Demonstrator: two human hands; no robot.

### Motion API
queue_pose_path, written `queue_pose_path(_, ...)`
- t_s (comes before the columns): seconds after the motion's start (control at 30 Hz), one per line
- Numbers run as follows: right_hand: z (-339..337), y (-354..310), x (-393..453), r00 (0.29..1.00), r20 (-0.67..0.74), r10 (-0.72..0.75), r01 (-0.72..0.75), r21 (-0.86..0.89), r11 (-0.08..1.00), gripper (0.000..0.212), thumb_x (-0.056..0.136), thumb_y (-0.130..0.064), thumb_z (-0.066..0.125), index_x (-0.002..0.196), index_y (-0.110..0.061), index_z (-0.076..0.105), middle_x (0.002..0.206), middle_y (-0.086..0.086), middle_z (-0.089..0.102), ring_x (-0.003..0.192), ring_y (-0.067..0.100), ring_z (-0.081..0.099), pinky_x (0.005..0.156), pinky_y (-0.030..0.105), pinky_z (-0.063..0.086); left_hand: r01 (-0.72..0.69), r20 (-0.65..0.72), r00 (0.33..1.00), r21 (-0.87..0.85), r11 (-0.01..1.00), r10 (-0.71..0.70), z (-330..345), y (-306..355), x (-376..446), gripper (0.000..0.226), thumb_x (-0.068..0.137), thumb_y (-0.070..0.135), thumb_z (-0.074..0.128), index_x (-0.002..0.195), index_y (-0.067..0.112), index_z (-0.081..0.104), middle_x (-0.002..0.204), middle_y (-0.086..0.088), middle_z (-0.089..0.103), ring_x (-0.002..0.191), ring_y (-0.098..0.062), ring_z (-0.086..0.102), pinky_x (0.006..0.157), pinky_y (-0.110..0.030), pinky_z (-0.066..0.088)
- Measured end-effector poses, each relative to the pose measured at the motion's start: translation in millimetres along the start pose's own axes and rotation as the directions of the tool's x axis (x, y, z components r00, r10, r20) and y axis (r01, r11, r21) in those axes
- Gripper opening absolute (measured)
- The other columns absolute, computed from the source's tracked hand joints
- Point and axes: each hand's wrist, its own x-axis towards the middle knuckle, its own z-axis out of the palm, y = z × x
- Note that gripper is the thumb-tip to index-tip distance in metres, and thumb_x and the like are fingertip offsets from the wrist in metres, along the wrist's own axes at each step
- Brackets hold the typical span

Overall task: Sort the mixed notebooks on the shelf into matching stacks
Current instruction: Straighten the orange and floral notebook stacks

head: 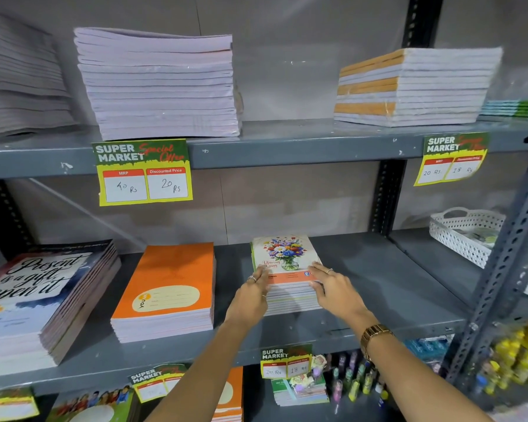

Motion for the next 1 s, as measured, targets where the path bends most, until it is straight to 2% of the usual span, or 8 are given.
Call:
queue_pose_path(0.3,-2.1,3.7,6.5,0.999,0.028,-0.026,0.026,0.001,1.000,0.043,0.096,-0.022,0.047,0.138,-0.018,0.044,0.148,-0.004,0.042,0.132,0.021,0.046,0.109,0.034,0.036,0.034,-0.053,0.998,-0.014,0.999,-0.035,4.7,3.0,-3.6,0.062,0.094,0.002,0.044,0.148,0.023,0.022,0.159,0.007,0.019,0.124,-0.020,0.051,0.098,-0.035,0.049)
queue_pose_path(0.47,-0.7,1.8,4.9,1.000,0.016,-0.022,0.021,0.015,1.000,0.043,0.096,-0.022,0.046,0.138,-0.018,0.045,0.148,-0.004,0.042,0.132,0.021,0.045,0.110,0.034,0.035,0.047,-0.043,0.998,-0.016,0.999,-0.048,3.0,2.2,-1.8,0.069,0.091,-0.004,0.047,0.148,0.023,0.020,0.159,0.007,0.019,0.121,-0.018,0.053,0.096,-0.034,0.051)
queue_pose_path(0.73,3.9,0.1,3.2,1.000,0.008,0.006,-0.006,0.042,0.999,0.042,0.096,-0.025,0.046,0.138,-0.019,0.046,0.147,-0.003,0.043,0.131,0.023,0.046,0.109,0.036,0.037,0.026,-0.021,0.999,-0.005,1.000,-0.027,-1.3,-0.9,0.7,0.065,0.092,-0.004,0.047,0.147,0.021,0.024,0.159,0.004,0.020,0.130,-0.023,0.046,0.103,-0.037,0.046)
queue_pose_path(0.9,4.1,2.5,2.6,1.000,0.006,-0.005,0.005,0.019,1.000,0.042,0.097,-0.026,0.045,0.138,-0.021,0.044,0.147,-0.005,0.043,0.130,0.025,0.047,0.107,0.037,0.040,0.021,-0.020,1.000,-0.001,1.000,-0.021,0.1,0.3,1.0,0.065,0.091,-0.006,0.043,0.147,0.021,0.024,0.159,0.003,0.019,0.127,-0.024,0.049,0.103,-0.036,0.046)
queue_pose_path(1.0,3.9,4.1,3.7,0.999,0.013,-0.031,0.032,-0.024,0.999,0.041,0.098,-0.025,0.042,0.139,-0.022,0.043,0.149,-0.004,0.041,0.136,0.026,0.040,0.115,0.039,0.028,0.032,-0.023,0.999,0.046,0.998,-0.031,1.4,1.9,-1.4,0.068,0.091,-0.007,0.041,0.149,0.020,0.017,0.160,0.004,0.015,0.130,-0.023,0.046,0.103,-0.035,0.047)
